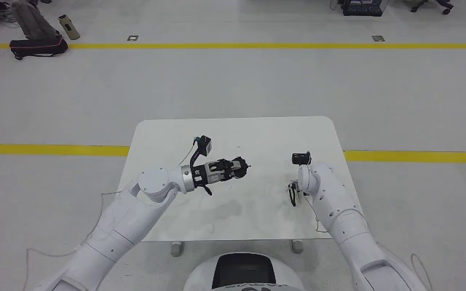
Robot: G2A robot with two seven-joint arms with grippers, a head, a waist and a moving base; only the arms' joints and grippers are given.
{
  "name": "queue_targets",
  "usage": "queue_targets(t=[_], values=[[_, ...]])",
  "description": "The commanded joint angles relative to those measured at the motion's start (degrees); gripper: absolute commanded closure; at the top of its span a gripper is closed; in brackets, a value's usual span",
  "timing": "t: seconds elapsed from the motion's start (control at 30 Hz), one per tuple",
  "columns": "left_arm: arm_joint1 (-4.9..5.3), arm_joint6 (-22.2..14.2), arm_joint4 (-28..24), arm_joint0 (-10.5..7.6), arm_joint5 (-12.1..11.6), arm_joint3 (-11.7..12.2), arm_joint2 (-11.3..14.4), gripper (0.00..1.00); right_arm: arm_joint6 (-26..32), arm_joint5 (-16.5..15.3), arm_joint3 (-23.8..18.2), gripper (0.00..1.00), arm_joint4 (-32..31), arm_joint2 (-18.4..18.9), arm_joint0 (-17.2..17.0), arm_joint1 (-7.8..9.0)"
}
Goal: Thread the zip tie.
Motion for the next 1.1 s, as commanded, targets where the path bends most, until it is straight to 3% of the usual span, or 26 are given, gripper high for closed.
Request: queue_targets(t=[0.0, 0.63, 1.07], values=[[0.00, 0.0, 0.0, 0.00, 0.0, 0.0, 0.0, 1.00, -0.1, -0.1, 0.3, 0.85, -0.1, 0.0, 0.0, -0.01], [0.00, 0.0, 0.0, 0.00, 0.0, 0.0, 0.0, 1.00, -1.7, 0.0, 4.0, 0.88, 0.6, -0.9, 1.2, -0.52], [0.00, 0.0, 0.0, 0.00, 0.0, 0.0, 0.0, 1.00, -1.8, -0.1, 2.9, 0.85, 0.9, -0.5, 1.0, -0.47]])
